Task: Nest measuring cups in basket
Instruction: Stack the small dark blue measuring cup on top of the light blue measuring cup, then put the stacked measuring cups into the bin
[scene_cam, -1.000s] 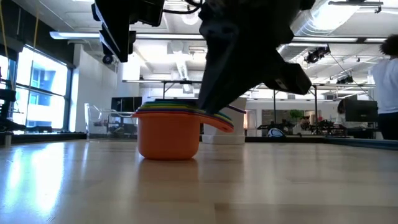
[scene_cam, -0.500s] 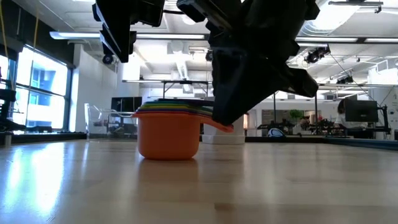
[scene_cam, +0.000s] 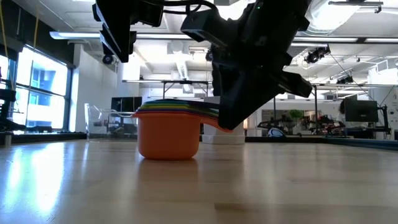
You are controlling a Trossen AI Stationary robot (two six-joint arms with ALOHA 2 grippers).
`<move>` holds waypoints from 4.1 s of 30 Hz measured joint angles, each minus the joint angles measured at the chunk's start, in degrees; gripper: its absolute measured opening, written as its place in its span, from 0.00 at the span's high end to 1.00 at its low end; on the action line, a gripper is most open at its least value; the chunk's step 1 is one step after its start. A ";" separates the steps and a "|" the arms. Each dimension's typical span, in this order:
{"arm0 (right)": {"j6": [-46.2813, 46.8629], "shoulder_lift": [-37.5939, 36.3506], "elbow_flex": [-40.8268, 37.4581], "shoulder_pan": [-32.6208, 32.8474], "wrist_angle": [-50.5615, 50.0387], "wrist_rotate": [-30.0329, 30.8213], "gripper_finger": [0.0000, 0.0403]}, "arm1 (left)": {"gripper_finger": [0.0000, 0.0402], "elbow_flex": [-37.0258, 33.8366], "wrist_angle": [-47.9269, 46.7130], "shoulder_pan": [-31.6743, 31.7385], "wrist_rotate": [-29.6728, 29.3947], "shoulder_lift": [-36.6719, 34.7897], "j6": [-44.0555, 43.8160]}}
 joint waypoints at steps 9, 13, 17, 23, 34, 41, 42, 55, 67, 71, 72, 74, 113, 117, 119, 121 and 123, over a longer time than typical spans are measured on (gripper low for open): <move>-3.37 -0.31 0.00 -3.21 -0.40 -0.23 0.90 | 0.76 0.00 -0.01 0.00 0.02 0.02 0.18; -4.87 -0.31 0.00 -4.61 -0.43 -0.69 0.90 | 0.76 0.00 0.00 0.00 0.02 0.02 0.94; -5.83 -0.31 0.00 -5.68 -0.42 -1.56 0.90 | 0.76 0.00 -0.02 0.00 0.02 0.02 1.70; -6.79 -0.32 0.00 -6.56 -0.41 -1.88 0.90 | 0.76 0.00 -0.02 0.00 0.02 0.02 2.15; -4.21 -3.09 0.00 -6.01 -3.44 -0.35 0.90 | 0.76 -0.02 -0.16 0.00 0.07 0.04 3.48; -4.67 -3.91 0.00 -7.01 -4.68 -3.45 0.90 | 0.77 -0.02 -0.31 -0.02 0.11 0.04 4.98; -4.37 -3.91 0.00 -7.01 -4.76 -4.08 0.90 | 0.76 -0.02 -0.31 -0.02 0.11 0.04 5.01; -5.36 -3.89 0.00 -9.27 -5.99 -3.04 0.90 | 0.76 -0.02 -0.33 -0.02 0.09 0.04 6.22; -4.47 -4.39 0.00 -8.19 -6.02 -4.31 0.90 | 0.77 -0.07 0.17 -1.79 -0.16 -1.50 8.95; -4.30 -5.89 1.29 -8.15 -7.75 -4.09 0.90 | 0.77 -0.07 1.37 -4.74 -4.42 -4.31 8.04; -4.70 -6.23 1.81 -8.11 -8.90 -3.54 0.90 | 0.76 -0.17 1.48 -5.53 -5.36 -5.23 8.02; -5.92 -6.88 3.21 -8.06 -9.69 -2.30 0.90 | 0.77 -1.33 4.55 -6.96 -6.34 -7.35 7.77; -16.77 -7.17 22.53 -12.37 -25.79 1.45 0.90 | 0.77 -60.20 74.85 -18.64 -18.13 -47.49 6.43; -16.79 -7.17 22.51 -13.20 -26.22 0.39 0.90 | 0.77 -65.18 81.73 -18.64 -18.10 -50.29 6.53; -16.88 -7.17 22.51 -13.48 -26.27 0.01 0.90 | 0.77 -67.02 83.27 -18.64 -18.10 -51.40 7.07; -16.86 -7.17 22.51 -13.67 -26.27 -0.16 0.90 | 0.77 -69.09 83.90 -18.51 -18.10 -52.83 7.76; -16.79 -7.17 22.51 -13.77 -26.27 -0.22 0.90 | 0.77 -69.96 83.39 -18.49 -18.21 -53.98 7.96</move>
